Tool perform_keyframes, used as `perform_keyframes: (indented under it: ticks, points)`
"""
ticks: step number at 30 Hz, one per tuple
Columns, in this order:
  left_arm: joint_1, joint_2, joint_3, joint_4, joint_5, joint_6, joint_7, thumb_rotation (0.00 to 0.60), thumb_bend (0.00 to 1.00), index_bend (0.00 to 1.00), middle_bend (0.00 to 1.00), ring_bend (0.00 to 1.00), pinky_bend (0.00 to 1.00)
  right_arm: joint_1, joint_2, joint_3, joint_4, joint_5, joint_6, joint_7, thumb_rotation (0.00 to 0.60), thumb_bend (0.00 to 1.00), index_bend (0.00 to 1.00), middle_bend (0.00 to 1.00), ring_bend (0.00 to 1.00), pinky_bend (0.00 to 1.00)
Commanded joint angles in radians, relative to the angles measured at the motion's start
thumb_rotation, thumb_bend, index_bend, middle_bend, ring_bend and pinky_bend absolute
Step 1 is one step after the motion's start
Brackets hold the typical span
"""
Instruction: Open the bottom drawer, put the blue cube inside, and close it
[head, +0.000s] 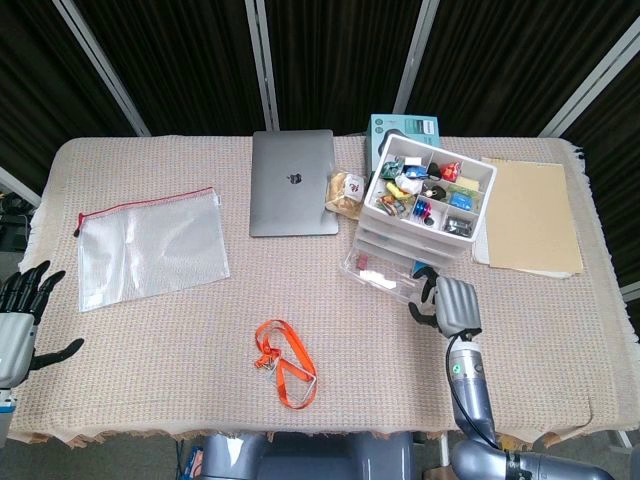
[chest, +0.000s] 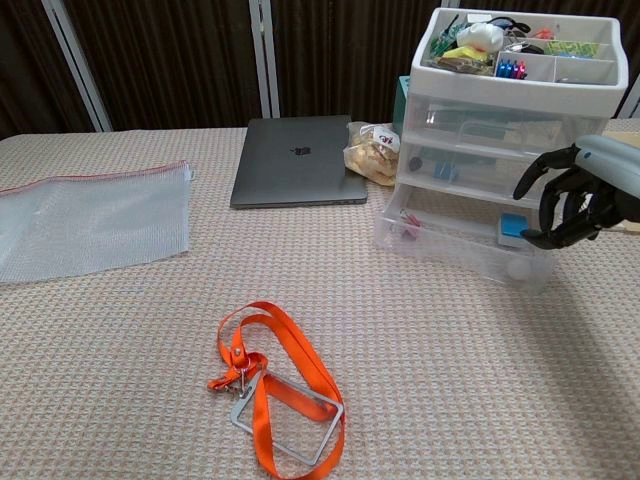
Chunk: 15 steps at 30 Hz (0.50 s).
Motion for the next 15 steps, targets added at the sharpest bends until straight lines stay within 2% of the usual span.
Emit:
perform_keyframes:
  ticks: [1,4,8,11,15]
  points:
    - [0.000,-0.001,-0.001,0.000,-0.001,0.001,0.002,0.600,0.17,0.11,0.00,0.00,0.00,-0.020,0.043,-0.153,0.042,-0.249,-0.015,0.037,0.600,0.22,0.37,0.44,0.37,0.44]
    - [0.002,-0.005,-0.004,0.000,0.006,0.013,-0.004,0.600,0.17,0.11,0.00,0.00,0.00,-0.006,0.061,-0.218,0.097,-0.360,-0.043,0.018,0.600,0.22,0.31,0.31,0.23,0.33]
    - [0.004,-0.013,-0.007,0.010,0.017,0.030,-0.013,0.600,0.17,0.11,0.00,0.00,0.00,0.014,0.069,-0.262,0.172,-0.449,-0.065,-0.034,0.600,0.23,0.21,0.17,0.05,0.18]
    - [0.004,-0.017,-0.008,0.017,0.017,0.031,-0.017,0.600,0.17,0.11,0.00,0.00,0.00,0.030,0.058,-0.293,0.262,-0.548,-0.052,-0.133,0.600,0.25,0.19,0.13,0.01,0.14]
    - [0.003,-0.019,-0.009,0.020,0.019,0.033,-0.019,0.600,0.17,0.10,0.00,0.00,0.00,0.052,0.039,-0.321,0.353,-0.644,-0.052,-0.246,0.600,0.27,0.18,0.11,0.00,0.09]
